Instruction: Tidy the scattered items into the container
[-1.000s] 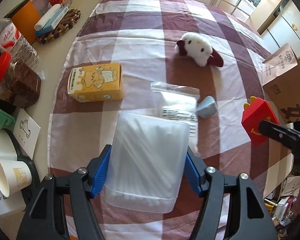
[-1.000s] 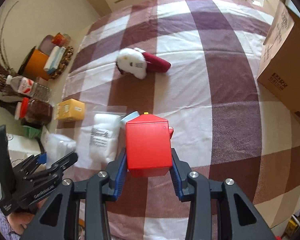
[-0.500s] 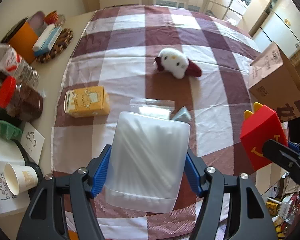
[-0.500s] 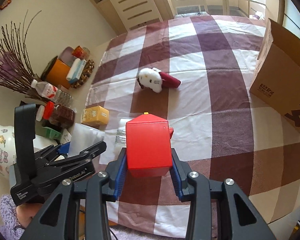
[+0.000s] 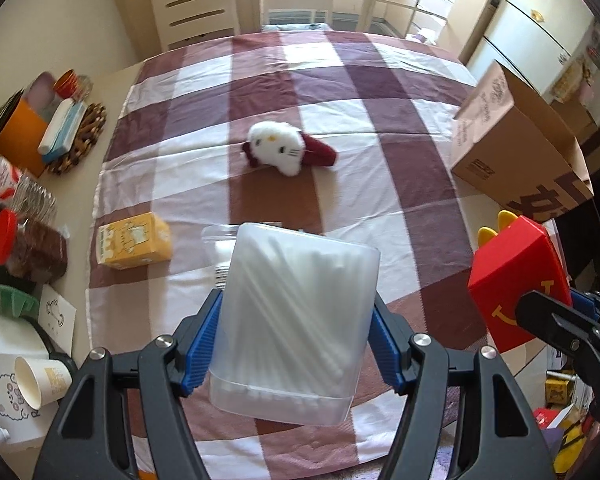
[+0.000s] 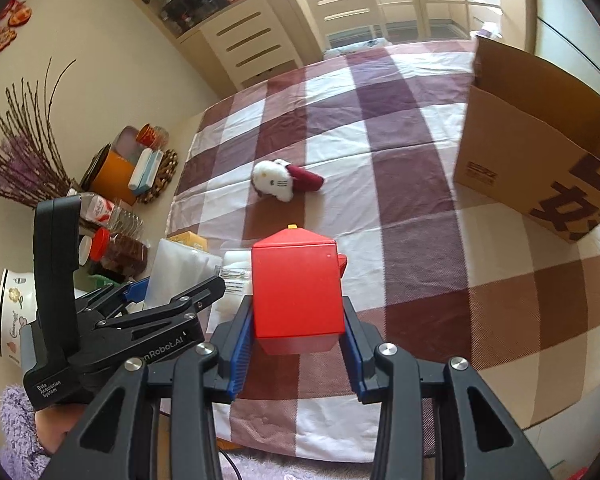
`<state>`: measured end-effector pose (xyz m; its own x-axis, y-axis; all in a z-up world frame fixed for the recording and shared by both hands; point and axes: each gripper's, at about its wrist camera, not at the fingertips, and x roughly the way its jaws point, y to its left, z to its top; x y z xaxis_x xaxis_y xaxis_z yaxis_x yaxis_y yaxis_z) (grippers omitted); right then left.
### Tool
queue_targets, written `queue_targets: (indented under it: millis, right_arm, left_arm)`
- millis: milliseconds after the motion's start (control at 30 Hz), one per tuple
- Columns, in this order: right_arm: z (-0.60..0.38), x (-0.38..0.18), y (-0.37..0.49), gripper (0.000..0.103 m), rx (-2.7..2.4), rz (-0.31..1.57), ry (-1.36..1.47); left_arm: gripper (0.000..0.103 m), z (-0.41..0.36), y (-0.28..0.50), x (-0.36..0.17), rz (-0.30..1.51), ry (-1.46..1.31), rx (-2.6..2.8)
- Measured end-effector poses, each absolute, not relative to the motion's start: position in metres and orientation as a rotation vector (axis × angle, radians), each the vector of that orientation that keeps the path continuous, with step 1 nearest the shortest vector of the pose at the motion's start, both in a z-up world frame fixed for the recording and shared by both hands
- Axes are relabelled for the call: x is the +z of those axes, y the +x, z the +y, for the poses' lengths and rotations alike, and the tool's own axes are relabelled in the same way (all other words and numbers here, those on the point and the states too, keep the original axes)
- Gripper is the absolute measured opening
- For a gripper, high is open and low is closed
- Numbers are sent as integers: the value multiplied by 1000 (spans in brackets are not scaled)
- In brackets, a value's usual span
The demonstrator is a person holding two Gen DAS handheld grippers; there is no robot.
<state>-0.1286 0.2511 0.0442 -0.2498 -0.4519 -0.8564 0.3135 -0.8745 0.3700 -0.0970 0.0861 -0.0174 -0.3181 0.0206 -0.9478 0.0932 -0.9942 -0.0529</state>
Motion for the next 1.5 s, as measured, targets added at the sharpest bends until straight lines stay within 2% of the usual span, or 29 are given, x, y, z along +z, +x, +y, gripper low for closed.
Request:
queue_targets:
  millis: [1500]
  right_arm:
    - [401, 38, -144, 40, -2346, -390, 1610]
  left_arm:
    - [68, 256, -141, -12, -121, 1924, -2698]
